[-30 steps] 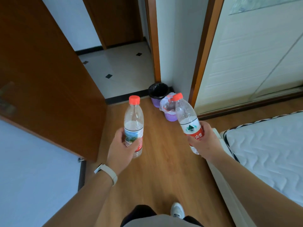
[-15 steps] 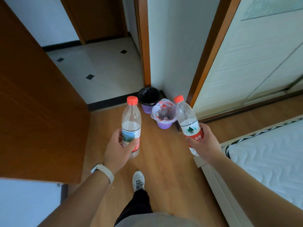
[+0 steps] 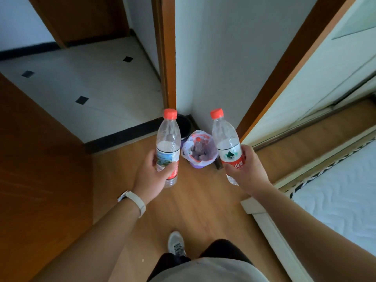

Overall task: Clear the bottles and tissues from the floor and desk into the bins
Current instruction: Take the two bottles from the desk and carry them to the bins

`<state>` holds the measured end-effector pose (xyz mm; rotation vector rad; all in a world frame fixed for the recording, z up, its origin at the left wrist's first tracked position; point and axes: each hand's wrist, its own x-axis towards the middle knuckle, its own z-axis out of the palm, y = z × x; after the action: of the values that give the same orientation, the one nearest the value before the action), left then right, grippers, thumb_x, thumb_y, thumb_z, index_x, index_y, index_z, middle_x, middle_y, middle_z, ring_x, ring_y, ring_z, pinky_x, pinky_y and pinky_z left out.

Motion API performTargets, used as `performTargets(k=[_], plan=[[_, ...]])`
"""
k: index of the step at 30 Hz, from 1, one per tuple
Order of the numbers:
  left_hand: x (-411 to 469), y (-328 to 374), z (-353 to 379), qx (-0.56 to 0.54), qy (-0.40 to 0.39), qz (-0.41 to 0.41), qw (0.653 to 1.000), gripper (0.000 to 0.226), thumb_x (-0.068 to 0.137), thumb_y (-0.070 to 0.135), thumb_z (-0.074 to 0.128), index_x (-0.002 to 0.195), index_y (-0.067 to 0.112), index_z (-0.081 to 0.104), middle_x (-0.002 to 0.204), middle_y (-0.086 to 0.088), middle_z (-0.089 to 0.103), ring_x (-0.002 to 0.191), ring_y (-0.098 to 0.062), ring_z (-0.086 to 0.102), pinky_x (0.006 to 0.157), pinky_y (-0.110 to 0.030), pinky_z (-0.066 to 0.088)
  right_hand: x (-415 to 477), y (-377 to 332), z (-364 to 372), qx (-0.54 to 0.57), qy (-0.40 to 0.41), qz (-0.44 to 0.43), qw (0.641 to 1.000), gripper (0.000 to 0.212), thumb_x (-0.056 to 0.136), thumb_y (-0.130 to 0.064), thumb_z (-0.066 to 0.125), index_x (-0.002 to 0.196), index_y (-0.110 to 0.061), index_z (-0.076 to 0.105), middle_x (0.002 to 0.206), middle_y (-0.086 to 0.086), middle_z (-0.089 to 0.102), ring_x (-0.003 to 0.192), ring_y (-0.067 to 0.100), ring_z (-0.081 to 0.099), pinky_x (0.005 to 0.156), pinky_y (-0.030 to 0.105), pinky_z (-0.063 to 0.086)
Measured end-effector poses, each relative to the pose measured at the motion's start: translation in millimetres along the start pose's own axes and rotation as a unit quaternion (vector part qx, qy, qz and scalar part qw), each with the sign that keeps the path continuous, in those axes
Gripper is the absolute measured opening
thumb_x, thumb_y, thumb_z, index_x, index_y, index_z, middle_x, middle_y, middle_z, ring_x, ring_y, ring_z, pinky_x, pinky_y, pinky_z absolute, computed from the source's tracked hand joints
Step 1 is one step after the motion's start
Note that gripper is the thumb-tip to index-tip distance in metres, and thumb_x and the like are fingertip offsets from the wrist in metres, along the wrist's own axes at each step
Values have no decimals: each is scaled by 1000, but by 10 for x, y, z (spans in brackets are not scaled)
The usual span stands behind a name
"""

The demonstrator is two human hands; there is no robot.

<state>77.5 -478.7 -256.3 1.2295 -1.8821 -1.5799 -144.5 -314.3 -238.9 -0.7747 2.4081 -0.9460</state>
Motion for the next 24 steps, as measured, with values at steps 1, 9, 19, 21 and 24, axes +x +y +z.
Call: performTargets(k=[1,9,19,21,24], plan=[[85,10,-1,1,-4,0,1000,40,79,33,79,110,41,54,108,17,66,96,1,65,85,-33,57,51,-16,8,-4,9,3,1000,68,69,-47,78,124,-33,43,107,-16,55,89,4,57,71,21,48],[768,41,152,26,-40,-7,999,38,76,38,78,106,44,55,103,19,68,94,1,66,86,-38,57,526,132,85,-4,30,47,998,66,71,-43,79,125,-29,44,108,-14,53,94,8,55,74,22,47],[1854,229,411,87,-70,-46,993,55,74,42,78,124,35,55,114,16,67,102,-3,65,90,-37,56,1799,239,350,33,5,80,996,71,68,-52,76,126,-23,46,106,-8,59,93,13,59,75,31,52],[2093,266,515,100,-74,-55,991,55,77,39,78,126,35,54,114,17,66,103,-2,65,89,-33,56,2057,282,349,36,8,90,995,71,67,-55,74,124,-23,47,105,-8,58,93,14,59,77,35,53],[2464,313,703,112,-79,-70,988,55,78,41,76,127,40,51,115,20,64,102,-1,64,88,-30,55,2408,407,366,37,6,112,993,69,66,-56,73,122,-24,47,106,-7,59,96,17,59,81,39,53]])
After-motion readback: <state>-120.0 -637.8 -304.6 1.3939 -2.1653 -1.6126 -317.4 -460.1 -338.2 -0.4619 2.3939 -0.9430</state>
